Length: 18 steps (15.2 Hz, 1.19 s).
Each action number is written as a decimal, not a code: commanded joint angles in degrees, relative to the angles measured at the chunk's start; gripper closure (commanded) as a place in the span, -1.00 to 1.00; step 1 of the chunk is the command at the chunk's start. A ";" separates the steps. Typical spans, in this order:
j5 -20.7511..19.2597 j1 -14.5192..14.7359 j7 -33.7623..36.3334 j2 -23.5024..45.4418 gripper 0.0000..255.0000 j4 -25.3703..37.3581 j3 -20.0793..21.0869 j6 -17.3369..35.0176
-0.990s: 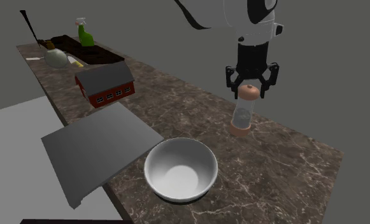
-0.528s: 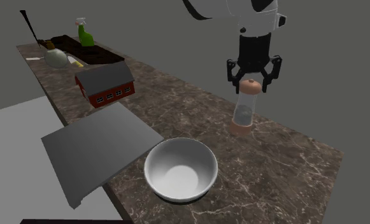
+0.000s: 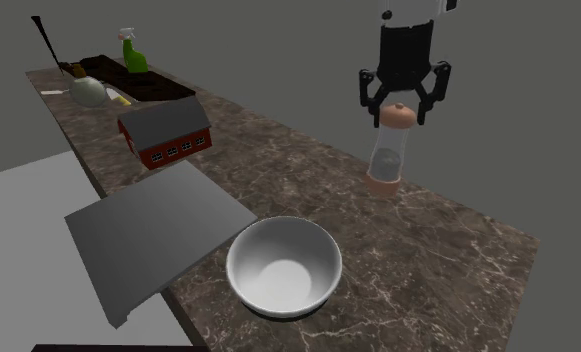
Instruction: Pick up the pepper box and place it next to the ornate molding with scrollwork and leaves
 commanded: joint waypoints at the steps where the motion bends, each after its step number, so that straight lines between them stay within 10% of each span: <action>1: -0.09 0.00 -0.07 -0.25 1.00 1.21 -0.05 -1.43; 18: 0.00 -0.57 -1.21 -0.51 1.00 14.00 -0.40 -14.37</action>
